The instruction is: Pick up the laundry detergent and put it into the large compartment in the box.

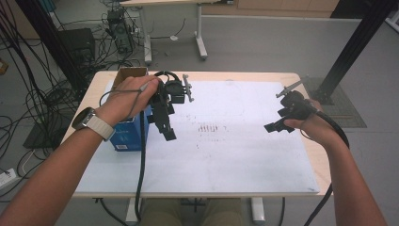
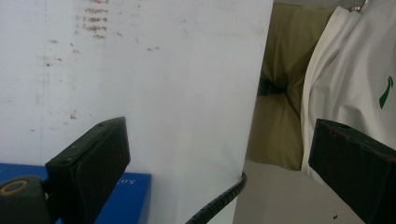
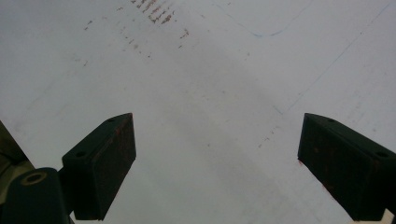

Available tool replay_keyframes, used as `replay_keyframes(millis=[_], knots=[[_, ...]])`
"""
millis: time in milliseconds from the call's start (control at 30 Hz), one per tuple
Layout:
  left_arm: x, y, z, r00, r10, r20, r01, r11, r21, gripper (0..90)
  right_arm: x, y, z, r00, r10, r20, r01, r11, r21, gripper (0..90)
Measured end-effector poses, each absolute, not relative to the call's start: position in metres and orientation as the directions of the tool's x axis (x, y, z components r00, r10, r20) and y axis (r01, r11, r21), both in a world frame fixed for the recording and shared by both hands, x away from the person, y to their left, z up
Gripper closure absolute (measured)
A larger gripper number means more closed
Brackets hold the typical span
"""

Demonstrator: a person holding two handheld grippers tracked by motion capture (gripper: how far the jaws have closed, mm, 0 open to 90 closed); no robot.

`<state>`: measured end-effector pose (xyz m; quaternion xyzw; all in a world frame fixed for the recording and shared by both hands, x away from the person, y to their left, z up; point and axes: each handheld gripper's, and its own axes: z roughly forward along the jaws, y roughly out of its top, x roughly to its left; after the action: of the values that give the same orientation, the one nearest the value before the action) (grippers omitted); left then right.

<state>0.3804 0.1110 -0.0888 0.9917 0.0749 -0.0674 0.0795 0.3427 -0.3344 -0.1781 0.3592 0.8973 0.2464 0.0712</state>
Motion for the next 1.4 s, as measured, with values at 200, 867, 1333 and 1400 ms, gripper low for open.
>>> replay_keyframes(millis=[200,867,1333,1400], knots=[[0.378,0.104,-0.096,0.982,0.116,-0.149,0.136,-0.981,0.136,5.8,0.341,-0.333,-0.178,-0.73,0.682,0.049,0.611,0.62,0.492,11.3],[0.374,0.097,-0.102,0.986,0.088,-0.144,0.108,-0.984,0.139,5.7,0.333,-0.338,-0.176,-0.718,0.695,0.044,0.62,0.609,0.495,11.3],[0.374,0.097,-0.104,0.985,0.089,-0.145,0.109,-0.984,0.137,5.7,0.334,-0.34,-0.177,-0.717,0.695,0.046,0.619,0.606,0.499,11.3],[0.374,0.096,-0.104,0.985,0.091,-0.144,0.111,-0.985,0.135,5.7,0.334,-0.339,-0.177,-0.72,0.693,0.046,0.617,0.607,0.5,11.3]])
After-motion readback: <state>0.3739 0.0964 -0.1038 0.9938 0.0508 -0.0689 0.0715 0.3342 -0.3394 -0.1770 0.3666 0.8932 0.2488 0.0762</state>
